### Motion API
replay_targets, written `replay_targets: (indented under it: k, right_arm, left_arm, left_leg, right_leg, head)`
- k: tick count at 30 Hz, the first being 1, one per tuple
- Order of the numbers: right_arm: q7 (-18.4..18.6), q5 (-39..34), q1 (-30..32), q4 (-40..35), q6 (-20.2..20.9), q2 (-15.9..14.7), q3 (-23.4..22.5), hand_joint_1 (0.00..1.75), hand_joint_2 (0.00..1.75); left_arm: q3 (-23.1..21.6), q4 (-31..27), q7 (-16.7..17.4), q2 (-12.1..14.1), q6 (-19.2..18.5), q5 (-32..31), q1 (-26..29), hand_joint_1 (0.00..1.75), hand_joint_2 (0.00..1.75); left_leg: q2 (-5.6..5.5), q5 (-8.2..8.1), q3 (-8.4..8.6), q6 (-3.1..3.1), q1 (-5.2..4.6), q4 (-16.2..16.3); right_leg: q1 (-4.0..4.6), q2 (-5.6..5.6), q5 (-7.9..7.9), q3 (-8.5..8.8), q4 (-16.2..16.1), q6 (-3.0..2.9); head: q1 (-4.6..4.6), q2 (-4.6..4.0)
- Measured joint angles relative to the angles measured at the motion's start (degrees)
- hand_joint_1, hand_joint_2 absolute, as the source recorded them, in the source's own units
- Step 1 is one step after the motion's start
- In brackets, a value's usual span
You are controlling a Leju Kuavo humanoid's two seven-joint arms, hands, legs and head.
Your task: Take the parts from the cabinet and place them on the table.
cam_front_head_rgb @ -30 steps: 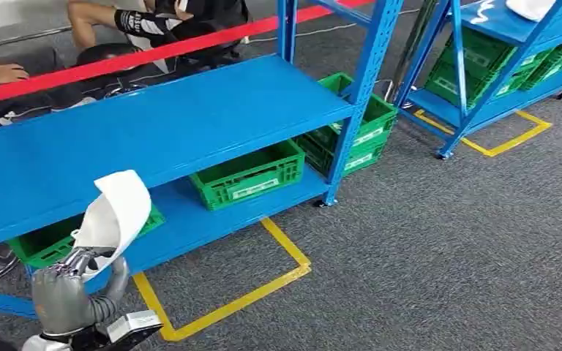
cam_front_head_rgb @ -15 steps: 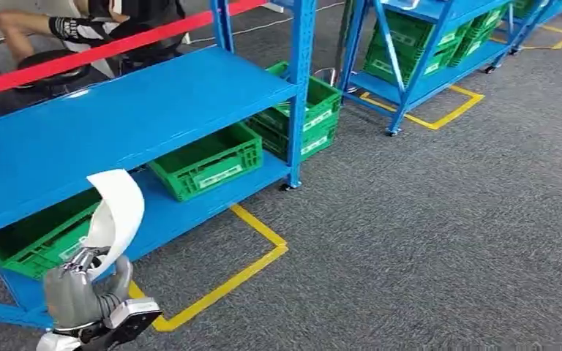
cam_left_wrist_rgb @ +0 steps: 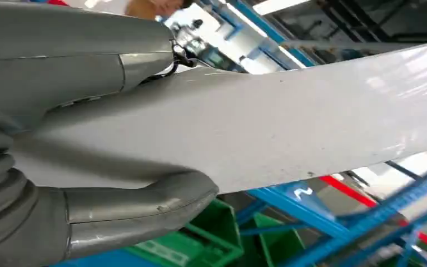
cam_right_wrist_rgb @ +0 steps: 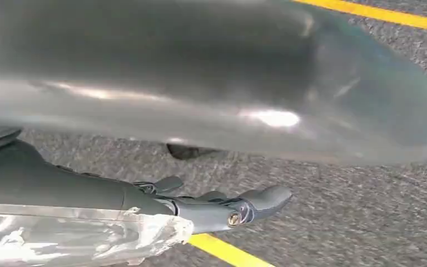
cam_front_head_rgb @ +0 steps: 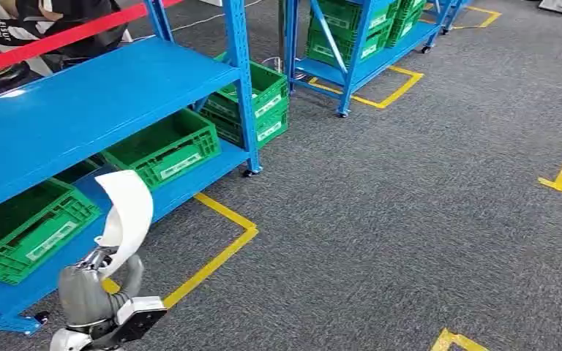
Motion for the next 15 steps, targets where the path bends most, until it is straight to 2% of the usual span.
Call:
replay_targets:
  k: [1, 2, 3, 4, 5, 7, 8, 9, 10, 11, 12, 13, 14, 15]
  right_arm:
    - [-0.07, 0.00, 0.12, 0.00, -0.02, 0.00, -0.31, 0.00, 0.00]
    - [-0.07, 0.00, 0.45, 0.00, -0.02, 0.00, -0.55, 0.00, 0.00]
    - [-0.13, -0.02, 0.75, 0.00, -0.09, 0.02, -0.83, 0.00, 0.00]
    - [-0.11, -0.02, 0.84, 0.00, -0.09, 0.00, -0.85, 0.00, 0.00]
    - [-0.15, -0.02, 0.79, 0.00, -0.09, 0.02, -0.85, 0.00, 0.00]
    - [-0.20, -0.19, 0.54, -0.02, -0.36, 0.06, -1.02, 0.00, 0.00]
    - [-0.18, -0.57, 0.44, -0.02, -1.29, 0.61, -1.38, 0.00, 0.00]
    - [-0.18, -0.76, 0.28, -0.04, -2.51, 1.18, -1.92, 0.00, 0.00]
    - [-0.18, -0.92, 0.05, -0.09, -3.41, 1.73, -2.30, 0.00, 0.00]
    - [-0.20, -1.18, -0.15, -0.13, -4.02, 2.12, -2.56, 0.00, 0.00]
    - [-0.24, -1.22, -0.36, -0.18, -4.22, 2.45, -2.93, 0.00, 0.00]
    - [-0.22, -1.31, -0.67, -0.22, -4.31, 2.79, -3.32, 0.00, 0.00]
    - [-0.18, -1.36, -0.92, -0.22, -4.35, 3.10, -3.67, 0.00, 0.00]
    - [-0.15, -1.35, -0.94, -0.24, -4.39, 3.43, -4.00, 0.00, 0.00]
  left_arm:
    - [-0.77, 0.44, 0.02, 0.22, -0.02, 0.55, -0.14, 1.75, 1.75]
    - [-1.33, 0.74, 0.11, 0.37, -0.02, 0.98, -0.25, 1.75, 1.75]
    - [-2.01, 1.09, 0.19, 0.55, -0.02, 1.20, -0.64, 1.75, 1.75]
    - [-2.42, 1.31, 0.28, 0.66, -0.04, 1.33, -0.80, 1.75, 1.75]
    - [-2.71, 1.42, 0.28, 0.81, -0.02, 1.35, -0.86, 1.75, 1.75]
    - [-3.42, 2.01, 0.45, 1.26, -0.02, 2.38, -1.10, 1.75, 1.75]
    - [-3.91, 2.36, 1.01, 1.60, -0.15, 3.30, -1.64, 1.75, 1.75]
    - [-4.54, 2.62, 1.64, 1.92, -1.09, 4.86, -2.36, 1.75, 1.75]
    - [-5.09, 2.67, 1.92, 2.19, -2.37, 7.00, -3.11, 1.75, 1.75]
    - [-5.78, 2.69, 1.95, 2.34, -4.01, 9.64, -3.69, 1.75, 1.75]
    - [-6.45, 2.69, 1.95, 2.51, -5.12, 11.72, -4.25, 1.75, 1.75]
    - [-6.99, 2.69, 1.88, 2.67, -5.64, 12.67, -4.69, 1.75, 1.75]
    - [-7.45, 2.73, 1.77, 2.89, -5.92, 13.16, -5.16, 1.75, 1.75]
    - [-8.04, 2.79, 1.51, 3.08, -6.53, 13.89, -5.59, 1.75, 1.75]
  left_leg:
    - [0.58, 0.18, -0.16, 0.27, -0.29, 0.16]
    - [1.11, 0.61, -0.33, 0.79, -0.13, 0.07]
    - [2.11, 1.14, -0.59, 1.33, 0.07, -0.05]
    - [2.49, 1.54, -0.96, 1.80, -0.02, -0.05]
    - [3.19, 1.90, -1.40, 2.04, -0.12, -0.05]
    - [4.78, 2.58, -2.37, 2.02, -0.23, -0.02]
    - [5.48, 2.93, -2.84, 1.96, -0.26, 0.02]
    - [6.08, 3.26, -3.15, 1.82, -0.27, 0.05]
    - [6.68, 3.52, -3.43, 1.68, -0.27, 0.07]
    - [7.19, 3.67, -3.59, 1.52, -0.26, 0.08]
    - [7.68, 3.78, -3.61, 1.34, -0.25, 0.12]
    - [8.16, 3.86, -3.65, 1.10, -0.43, 0.14]
    - [8.57, 3.97, -3.86, 0.83, -0.76, 0.44]
    - [8.92, 4.20, -4.06, 0.50, -0.72, 0.42]
  right_leg:
    - [-0.19, 0.51, 0.56, -0.10, -0.35, 0.33]
    - [-0.28, 1.03, 1.07, -0.42, -0.57, 0.66]
    - [-0.25, -0.36, 0.71, -1.03, -0.08, 0.77]
    - [-0.11, -2.76, -1.57, -1.96, 2.02, 0.93]
    - [-0.15, -3.89, -4.42, -3.53, 6.05, 1.18]
    - [-0.27, -4.67, -9.54, -6.83, 15.75, 1.58]
    - [-0.36, -4.76, -10.71, -7.19, 18.32, 1.73]
    - [-0.40, -4.80, -10.42, -6.02, 17.75, 1.76]
    - [-0.41, -4.96, -9.15, -3.24, 14.46, 1.69]
    - [-0.41, -5.37, -7.41, 0.41, 9.25, 1.58]
    - [-0.40, -6.67, -5.70, 4.67, 3.22, 1.47]
    - [-0.26, -8.90, -6.24, 7.00, -0.85, 1.37]
    - [0.00, -8.10, -5.58, 7.24, -1.08, 0.61]
    - [0.09, -7.57, -5.49, 6.80, -0.83, 0.33]
  head:
    - [-0.09, 0.00]
    - [0.00, 0.00]
    - [-0.07, 0.00]
    - [0.59, 0.00]
    - [0.70, 0.00]
    - [0.65, 0.00]
    - [0.72, 0.00]
    - [0.65, 0.00]
    - [0.68, 0.00]
    - [0.65, 0.00]
    - [0.68, 0.00]
    - [0.66, 0.00]
    - [0.50, 0.00]
    - [0.54, 0.00]
